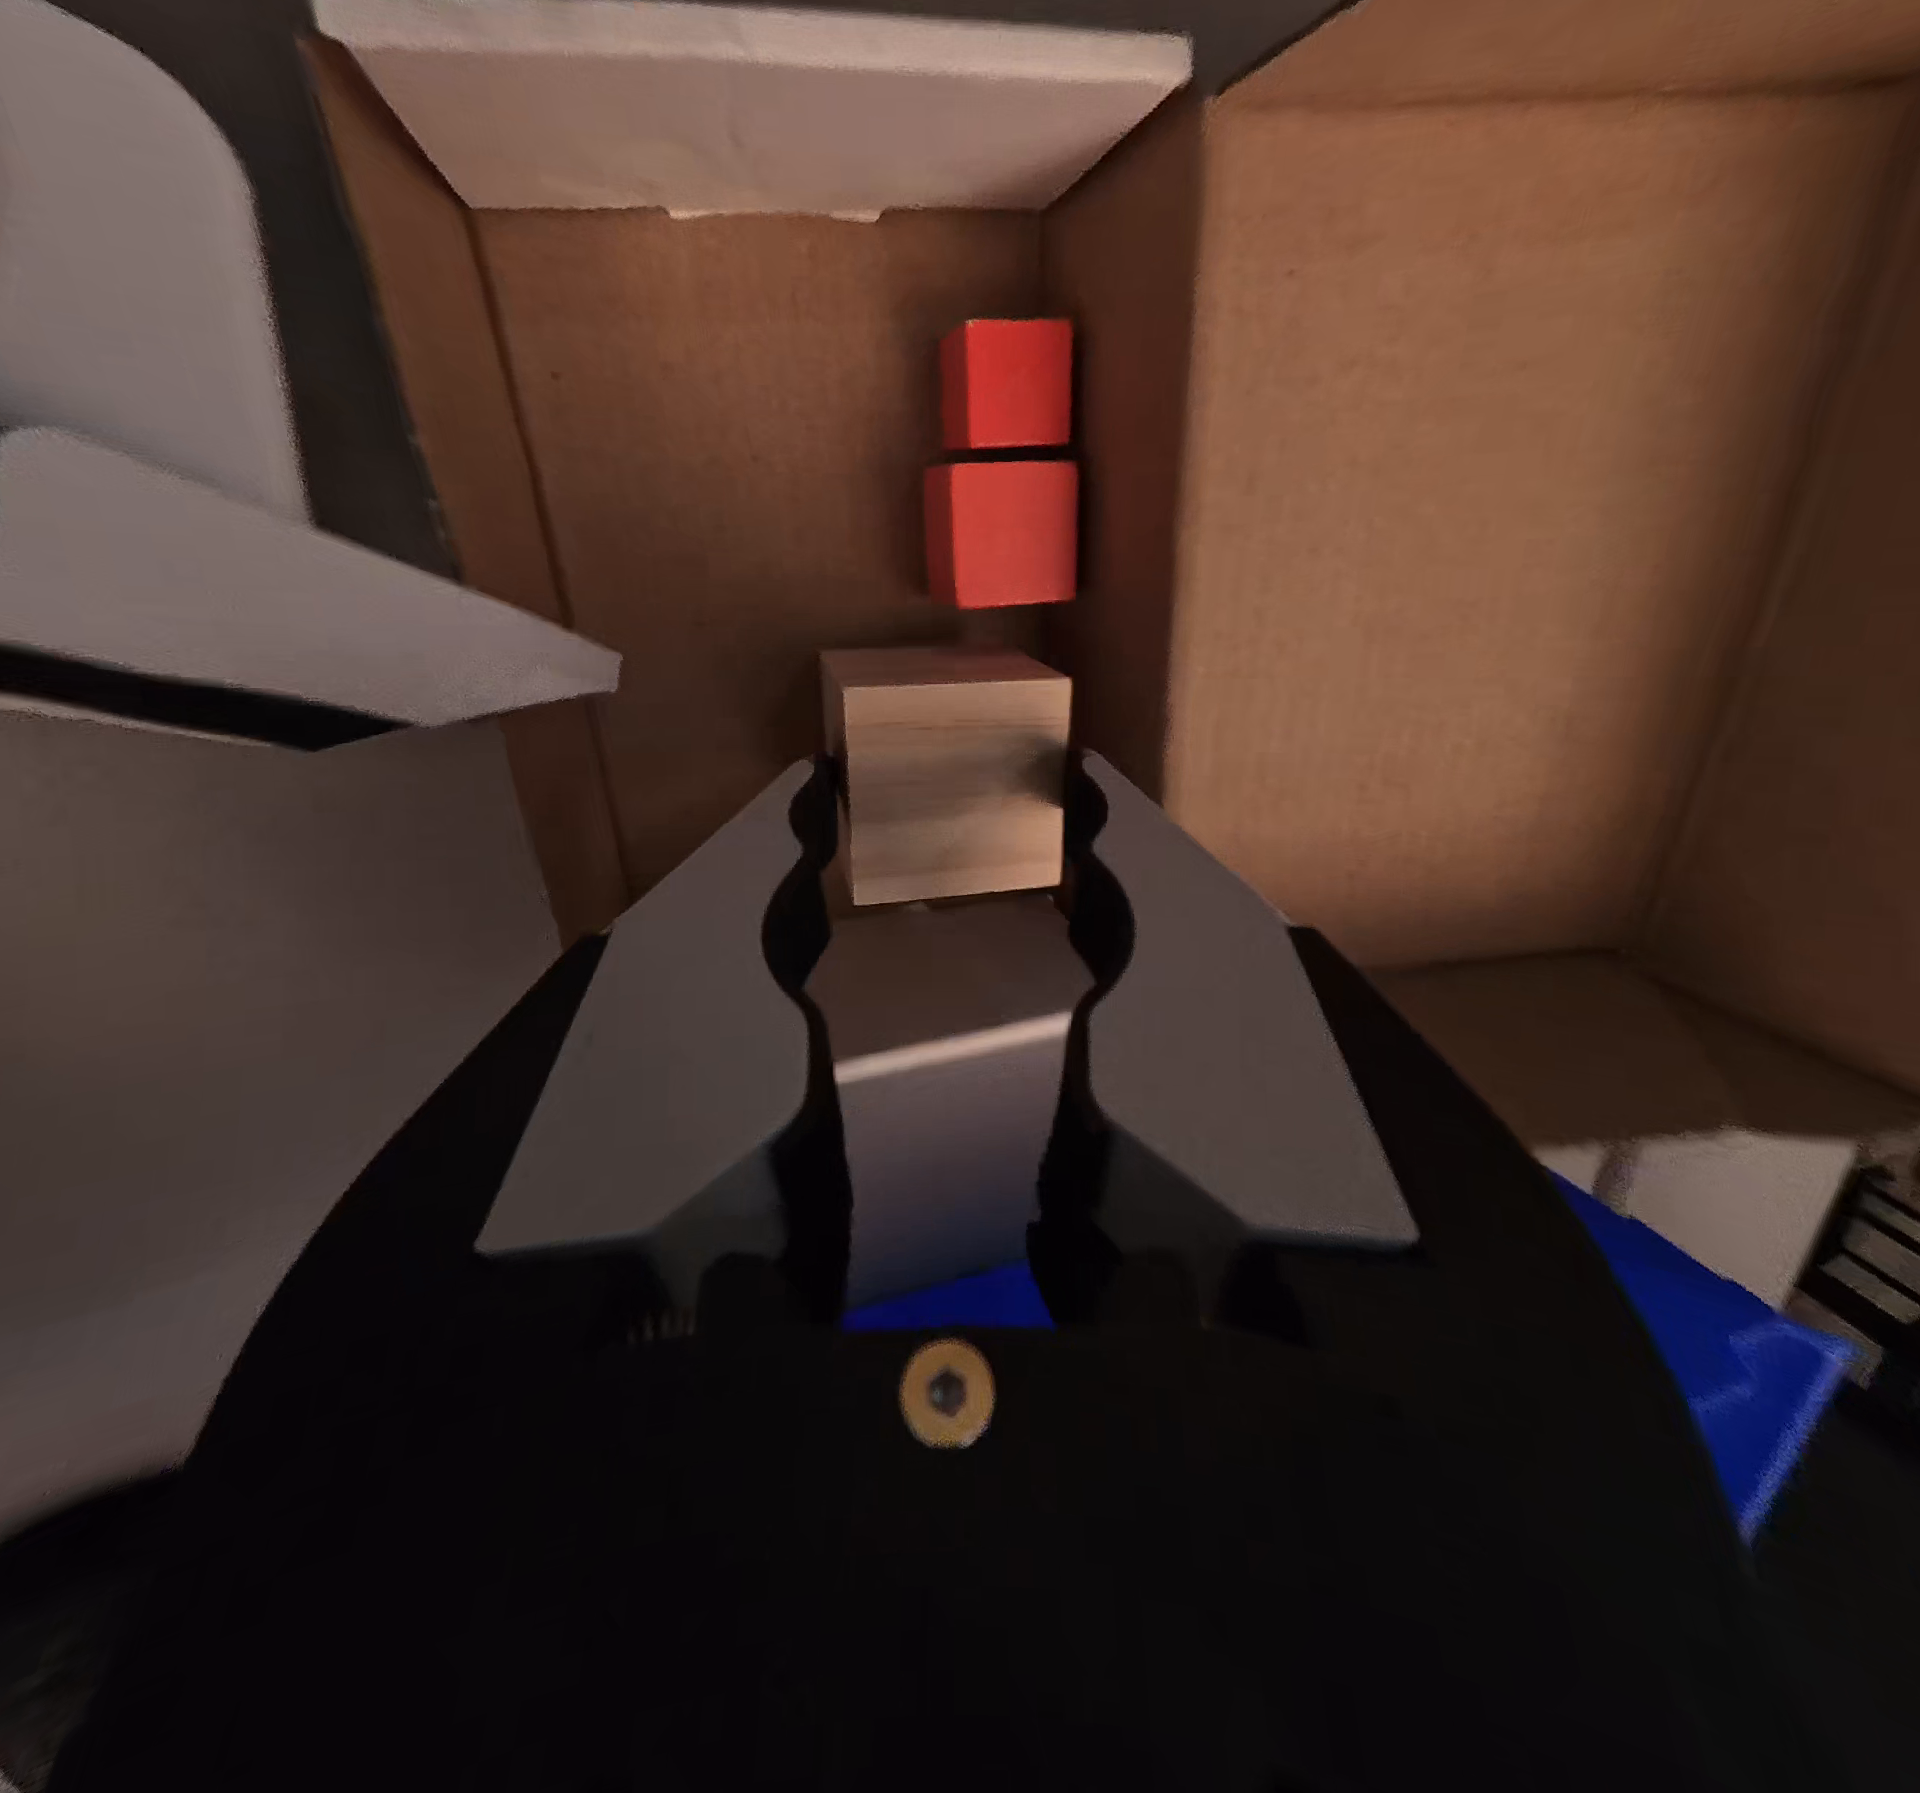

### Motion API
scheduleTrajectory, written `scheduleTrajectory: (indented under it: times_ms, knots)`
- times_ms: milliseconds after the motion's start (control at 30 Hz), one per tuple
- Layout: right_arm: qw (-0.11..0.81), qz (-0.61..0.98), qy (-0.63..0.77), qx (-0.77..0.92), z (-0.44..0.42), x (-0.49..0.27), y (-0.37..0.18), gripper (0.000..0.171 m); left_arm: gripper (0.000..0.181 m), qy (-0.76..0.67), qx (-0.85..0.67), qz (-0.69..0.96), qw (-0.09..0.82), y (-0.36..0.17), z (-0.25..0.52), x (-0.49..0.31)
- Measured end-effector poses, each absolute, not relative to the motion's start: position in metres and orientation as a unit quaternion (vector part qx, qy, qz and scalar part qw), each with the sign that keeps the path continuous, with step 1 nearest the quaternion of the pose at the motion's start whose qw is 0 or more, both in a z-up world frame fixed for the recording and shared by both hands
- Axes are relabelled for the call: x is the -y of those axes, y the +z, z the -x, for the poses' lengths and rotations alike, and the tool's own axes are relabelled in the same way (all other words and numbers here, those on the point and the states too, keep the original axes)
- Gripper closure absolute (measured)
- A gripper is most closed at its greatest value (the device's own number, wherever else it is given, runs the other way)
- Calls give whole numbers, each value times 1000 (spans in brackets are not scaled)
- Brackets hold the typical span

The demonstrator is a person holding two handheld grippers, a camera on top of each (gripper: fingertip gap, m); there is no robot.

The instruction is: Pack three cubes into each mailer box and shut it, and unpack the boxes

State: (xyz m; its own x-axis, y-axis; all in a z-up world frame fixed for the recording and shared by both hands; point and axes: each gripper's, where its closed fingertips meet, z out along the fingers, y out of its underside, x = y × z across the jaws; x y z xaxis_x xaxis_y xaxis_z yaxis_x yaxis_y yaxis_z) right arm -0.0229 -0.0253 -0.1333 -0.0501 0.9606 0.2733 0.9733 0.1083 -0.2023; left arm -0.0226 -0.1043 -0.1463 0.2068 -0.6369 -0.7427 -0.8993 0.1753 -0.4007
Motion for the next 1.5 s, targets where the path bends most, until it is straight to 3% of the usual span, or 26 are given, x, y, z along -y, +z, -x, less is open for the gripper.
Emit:
scheduleTrajectory:
  times_ms: [133,233,367,533,767,1200,1500]
  knots:
    - [241,677,-41,694,-9,19,-66,127,110,134,-606,626,472,-140,21,105]
    - [254,762,-69,592,-87,-1,-26,128,109,109,-605,616,492,-130,13,113]
    - [186,901,-46,389,-203,-5,-41,128,108,89,-607,601,513,-122,3,121]
    - [129,964,-13,230,-273,20,-84,128,109,92,-610,593,518,-121,0,124]
    - [128,983,39,125,-291,24,-107,128,109,94,-610,596,513,-124,2,121]
    - [71,992,-33,98,-314,18,-149,128,109,105,-612,596,509,-126,4,119]
    - [139,983,-72,93,-312,7,-119,117,109,95,-601,597,524,-118,4,119]
